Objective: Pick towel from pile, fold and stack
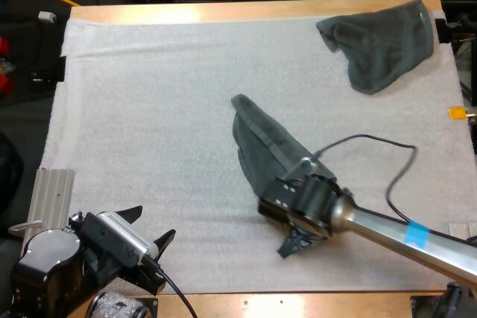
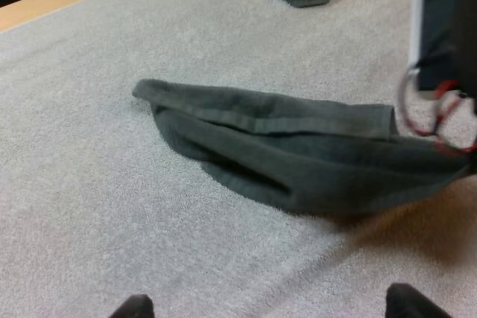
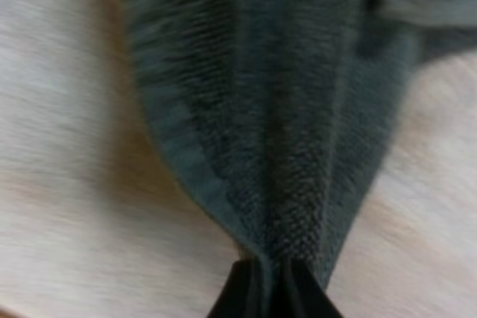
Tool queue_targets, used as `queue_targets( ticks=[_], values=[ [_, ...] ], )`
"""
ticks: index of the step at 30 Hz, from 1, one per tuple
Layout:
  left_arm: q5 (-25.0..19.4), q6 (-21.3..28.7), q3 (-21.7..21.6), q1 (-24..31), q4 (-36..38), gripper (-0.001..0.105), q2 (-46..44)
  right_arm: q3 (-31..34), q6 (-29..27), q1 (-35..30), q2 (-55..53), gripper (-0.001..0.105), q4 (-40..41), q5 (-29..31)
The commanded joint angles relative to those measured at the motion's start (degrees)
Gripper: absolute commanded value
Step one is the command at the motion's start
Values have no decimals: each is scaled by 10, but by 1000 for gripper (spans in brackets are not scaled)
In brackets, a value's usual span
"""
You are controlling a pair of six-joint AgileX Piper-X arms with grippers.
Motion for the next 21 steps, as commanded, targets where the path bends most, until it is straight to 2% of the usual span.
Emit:
queue_targets(
  ticks=[1, 5, 10, 14, 15, 17, 18, 20, 21],
  values=[
    [1, 0, -3, -3, -4, 59, 1, 8, 11, -1, -7, 0, 10, 16],
    [1, 0, -3, -3, -4, 59, 1, 80, 49, -6, -30, 0, 17, 68],
    [1, 0, -3, -3, -4, 59, 1, 135, 95, -43, -31, 0, -5, 105],
    [1, 0, -3, -3, -4, 59, 1, 140, 106, -91, -31, 0, -76, 98],
    [1, 0, -3, -3, -4, 59, 1, 136, 106, -113, -31, 0, -93, 81],
    [1, -1, -3, -3, -3, 59, 1, 131, 108, -128, -31, 1, -89, 76],
    [1, -1, -3, -3, -2, 59, 1, 126, 111, -134, -31, 5, -83, 76],
    [1, -1, -3, -3, -2, 59, 1, 113, 110, -144, -31, 28, -68, 76],
    [1, -1, -3, -3, -2, 59, 1, 105, 108, -145, -31, 51, -57, 76]
  ],
)
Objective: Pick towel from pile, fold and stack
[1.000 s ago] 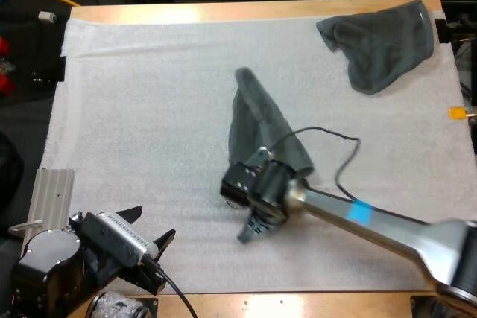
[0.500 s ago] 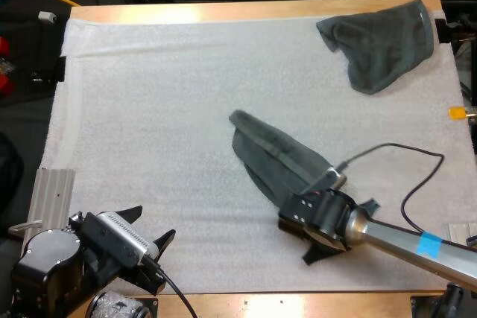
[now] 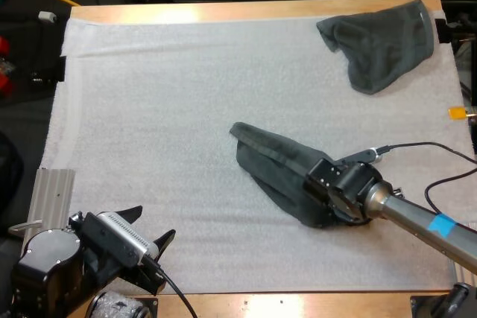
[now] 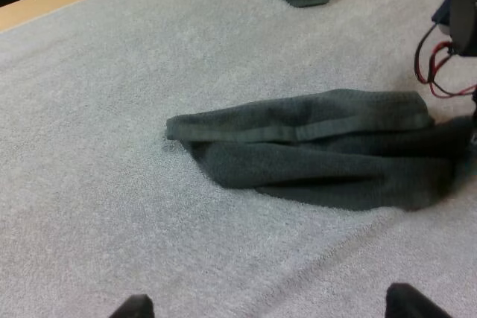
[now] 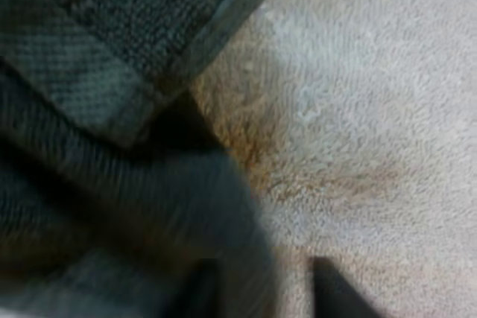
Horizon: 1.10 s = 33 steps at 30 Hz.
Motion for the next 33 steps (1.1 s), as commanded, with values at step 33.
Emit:
queue_targets(
  ticks=[33],
  values=[
    [1, -1, -3, -3, -2, 59, 1, -14, -137, -72, 87, 43, -281, -129]
  ],
)
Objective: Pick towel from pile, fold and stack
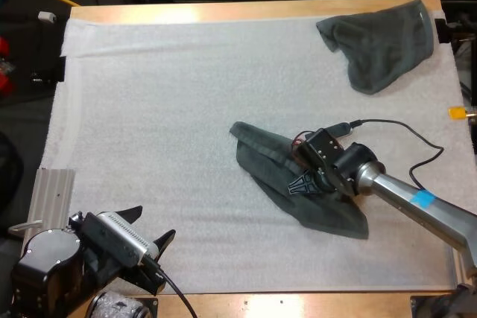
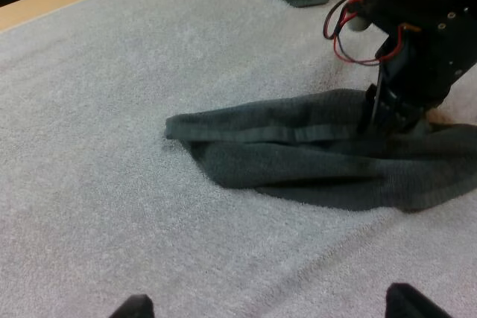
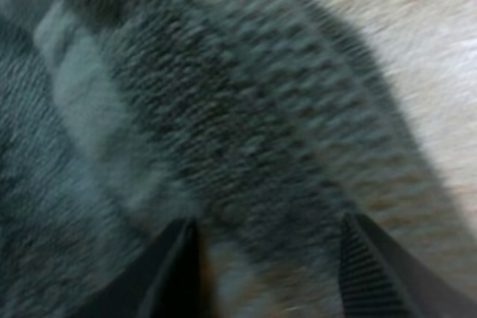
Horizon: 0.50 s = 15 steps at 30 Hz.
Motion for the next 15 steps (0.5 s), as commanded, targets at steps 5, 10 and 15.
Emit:
queue_targets(
  ticks=[5, 10, 15],
  values=[
    [1, -1, -3, -3, -2, 59, 1, -3, -9, 0, 1, 43, -14, -47],
    [1, -1, -3, -3, -2, 59, 1, -3, -7, -1, 2, 42, -21, -26],
    [1, -1, -3, -3, -5, 59, 1, -3, -5, -1, 20, 31, -19, -26]
  ],
)
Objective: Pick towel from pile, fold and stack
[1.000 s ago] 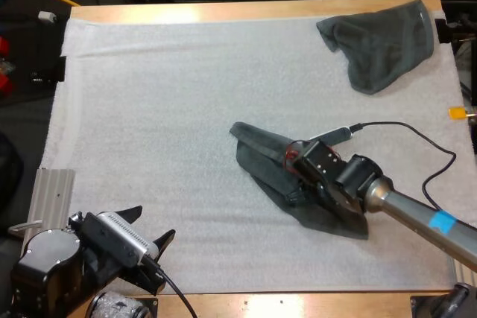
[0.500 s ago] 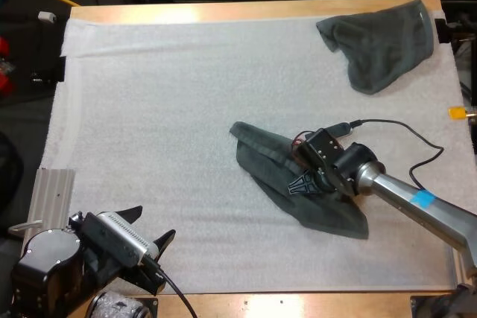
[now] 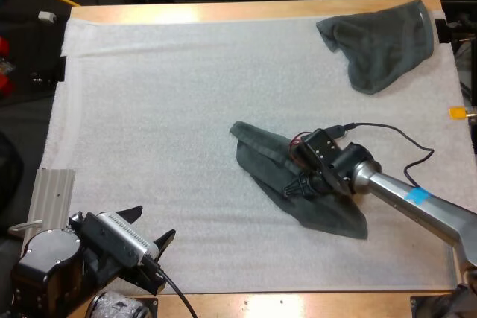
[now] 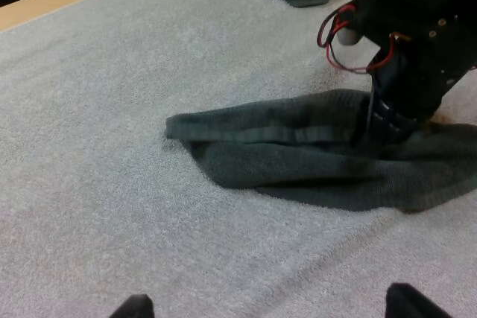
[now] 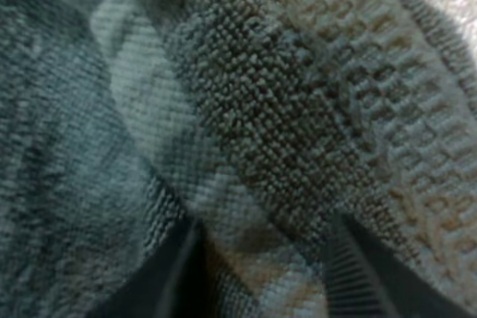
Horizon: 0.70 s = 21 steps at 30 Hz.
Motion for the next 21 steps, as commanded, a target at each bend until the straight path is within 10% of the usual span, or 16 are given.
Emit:
queue_targets(
  ticks=[1, 10, 21],
  values=[
    [1, -1, -3, -3, -6, 59, 1, -4, -2, -1, 4, 28, 2, 2],
    [1, -1, -3, -3, -6, 59, 1, -34, 3, -1, 5, 1, 11, 45],
    [1, -1, -3, -3, -6, 59, 1, -142, -35, -17, 6, 0, -44, 166]
  ],
)
